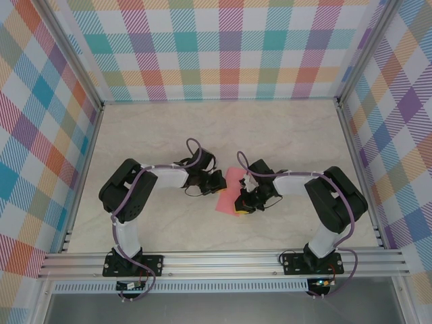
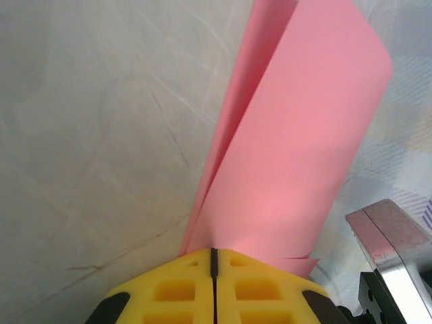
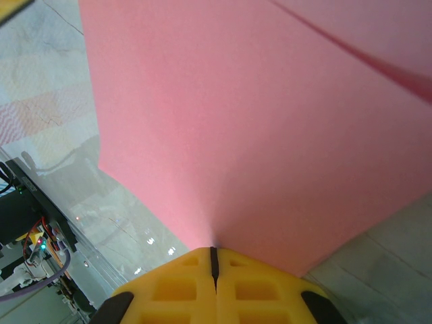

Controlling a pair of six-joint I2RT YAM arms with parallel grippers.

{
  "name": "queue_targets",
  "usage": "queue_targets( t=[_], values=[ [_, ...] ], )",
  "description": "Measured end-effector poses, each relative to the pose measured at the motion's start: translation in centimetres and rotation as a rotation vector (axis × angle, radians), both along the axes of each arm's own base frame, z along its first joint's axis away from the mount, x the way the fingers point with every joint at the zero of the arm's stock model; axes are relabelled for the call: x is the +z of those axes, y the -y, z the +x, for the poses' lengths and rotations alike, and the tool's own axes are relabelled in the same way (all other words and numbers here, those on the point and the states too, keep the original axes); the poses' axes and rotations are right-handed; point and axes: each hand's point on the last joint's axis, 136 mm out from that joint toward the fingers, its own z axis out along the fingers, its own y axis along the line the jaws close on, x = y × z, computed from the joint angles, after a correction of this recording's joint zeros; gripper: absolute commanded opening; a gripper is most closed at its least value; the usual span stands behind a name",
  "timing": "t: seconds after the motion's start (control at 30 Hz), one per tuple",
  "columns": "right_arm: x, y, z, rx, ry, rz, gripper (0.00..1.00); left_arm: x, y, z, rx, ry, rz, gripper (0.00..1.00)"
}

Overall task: Fold a paper plane with a square sheet of paper (pick it up from the middle)
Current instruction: Fold the triangle a second time at the center of the table.

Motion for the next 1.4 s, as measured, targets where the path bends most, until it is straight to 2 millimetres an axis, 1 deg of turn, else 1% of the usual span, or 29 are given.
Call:
queue_targets(
  t=[0.33,0.5,0.57,0.67,0.77,0.87,0.93,1.07,1.17,1.27,1.4],
  values=[
    [0.0,0.0,0.0,0.000,0.000,0.000,0.03,0.0,-1.2,1.1,0.014,0.015,0.007,0.07],
    [0.0,0.0,0.0,0.000,0.000,0.001,0.04,0.2,-2.2,2.2,0.033,0.026,0.026,0.08],
    [0.0,0.0,0.0,0.000,0.000,0.000,0.04,0.5,-2.3,2.7,0.038,0.034,0.025,0.09],
    [0.0,0.0,0.0,0.000,0.000,0.001,0.04,1.5,-2.0,2.9,0.034,0.051,0.008,0.09],
    [0.0,0.0,0.0,0.000,0.000,0.000,0.05,3.1,-1.4,2.6,0.014,0.074,-0.021,0.09],
    [0.0,0.0,0.0,0.000,0.000,0.000,0.05,4.3,-0.6,2.0,-0.015,0.092,-0.042,0.09],
    [0.0,0.0,0.0,0.000,0.000,0.000,0.05,4.5,0.1,1.2,-0.041,0.087,-0.048,0.09],
    [0.1,0.0,0.1,0.000,0.000,0.000,0.05,4.0,1.7,-0.9,-0.107,0.062,-0.055,0.08],
    [0.0,0.0,0.1,-0.001,0.001,-0.002,0.05,3.2,2.4,-1.9,-0.137,0.038,-0.051,0.07],
    [0.1,0.0,0.1,-0.001,0.002,-0.002,0.05,2.1,2.3,-2.2,-0.143,0.015,-0.036,0.07],
    [0.1,0.0,0.1,-0.001,0.001,-0.007,0.07,0.0,1.6,-2.5,-0.145,-0.021,0.023,0.07]
  ],
)
